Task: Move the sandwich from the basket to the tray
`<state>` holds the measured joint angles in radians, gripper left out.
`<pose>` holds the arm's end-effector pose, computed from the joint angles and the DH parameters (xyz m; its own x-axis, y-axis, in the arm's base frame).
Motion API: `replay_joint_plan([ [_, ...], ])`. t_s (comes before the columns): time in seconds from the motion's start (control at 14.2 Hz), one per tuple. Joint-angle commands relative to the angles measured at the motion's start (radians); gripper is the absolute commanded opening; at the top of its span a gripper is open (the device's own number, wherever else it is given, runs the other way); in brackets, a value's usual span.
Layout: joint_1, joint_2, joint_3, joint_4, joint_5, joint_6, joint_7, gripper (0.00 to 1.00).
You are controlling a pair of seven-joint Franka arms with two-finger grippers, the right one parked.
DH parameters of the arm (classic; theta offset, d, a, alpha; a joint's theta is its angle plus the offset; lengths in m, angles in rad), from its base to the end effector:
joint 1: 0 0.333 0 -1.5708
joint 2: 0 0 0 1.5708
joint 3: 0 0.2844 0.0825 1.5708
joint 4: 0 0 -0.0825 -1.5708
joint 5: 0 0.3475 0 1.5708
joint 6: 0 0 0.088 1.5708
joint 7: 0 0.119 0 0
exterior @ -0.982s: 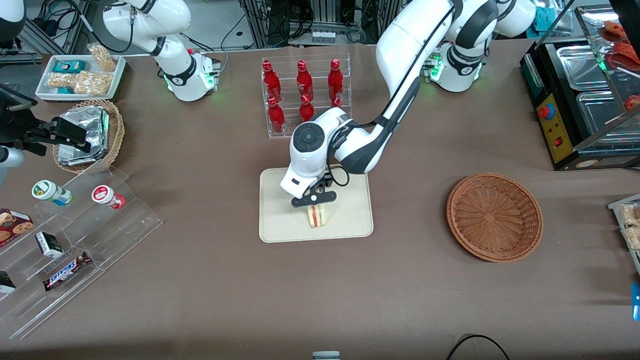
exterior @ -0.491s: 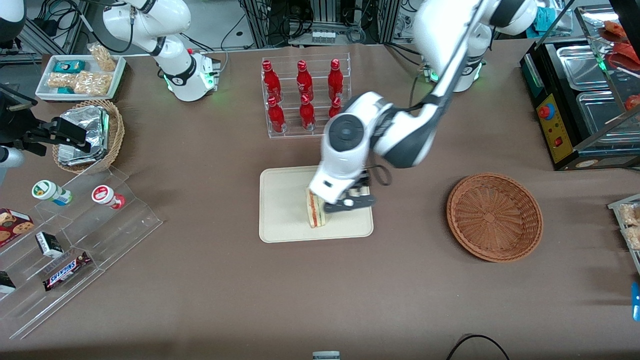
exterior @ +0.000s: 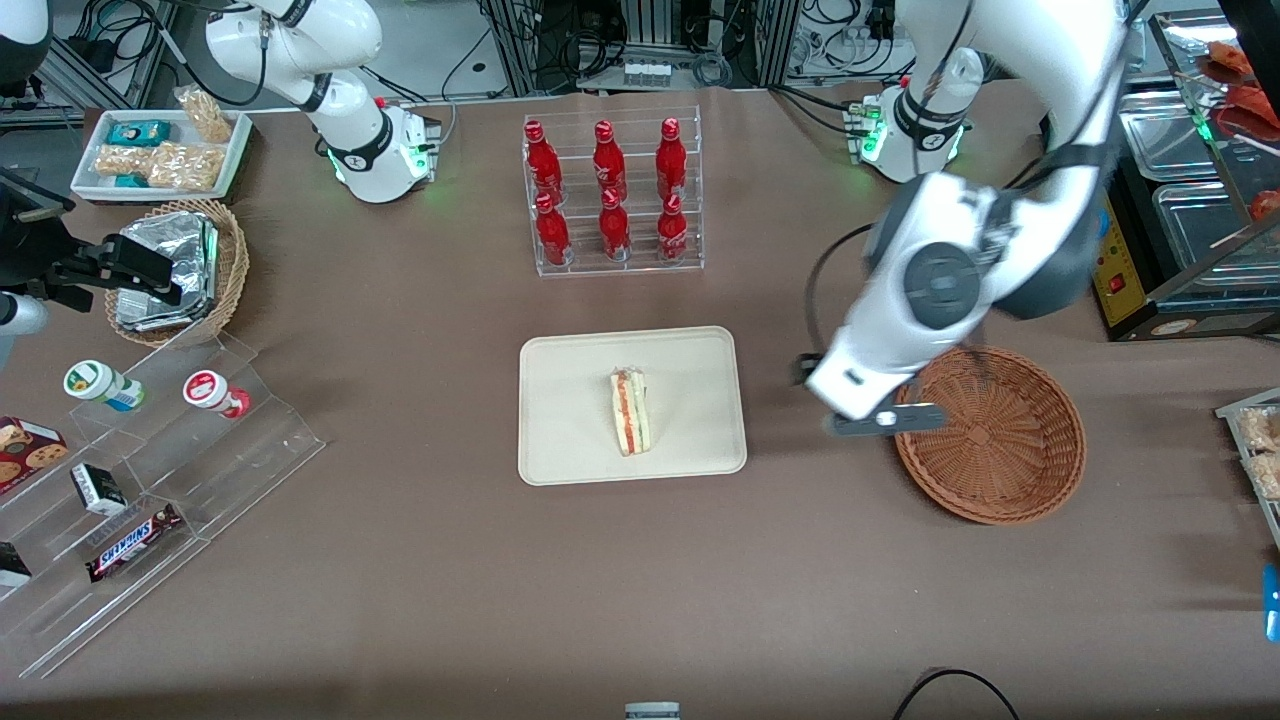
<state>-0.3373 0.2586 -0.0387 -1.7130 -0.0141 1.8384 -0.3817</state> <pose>0.5358 -0.2114 0.3977 0.9912 0.0127 -0.1316 0.0091 -0.9996 -0.0282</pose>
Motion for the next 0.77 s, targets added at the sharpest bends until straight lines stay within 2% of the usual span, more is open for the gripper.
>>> replay_joint_plan([
  [0.0,0.079,-0.163,-0.012,-0.12,0.002,-0.065,0.131,1.0],
  [0.21,0.167,-0.255,-0.01,-0.109,0.008,-0.175,0.23,1.0],
  [0.42,0.224,-0.346,-0.009,-0.099,0.013,-0.241,0.248,1.0],
  [0.7,0.311,-0.338,-0.017,0.018,0.01,-0.245,0.28,1.0],
])
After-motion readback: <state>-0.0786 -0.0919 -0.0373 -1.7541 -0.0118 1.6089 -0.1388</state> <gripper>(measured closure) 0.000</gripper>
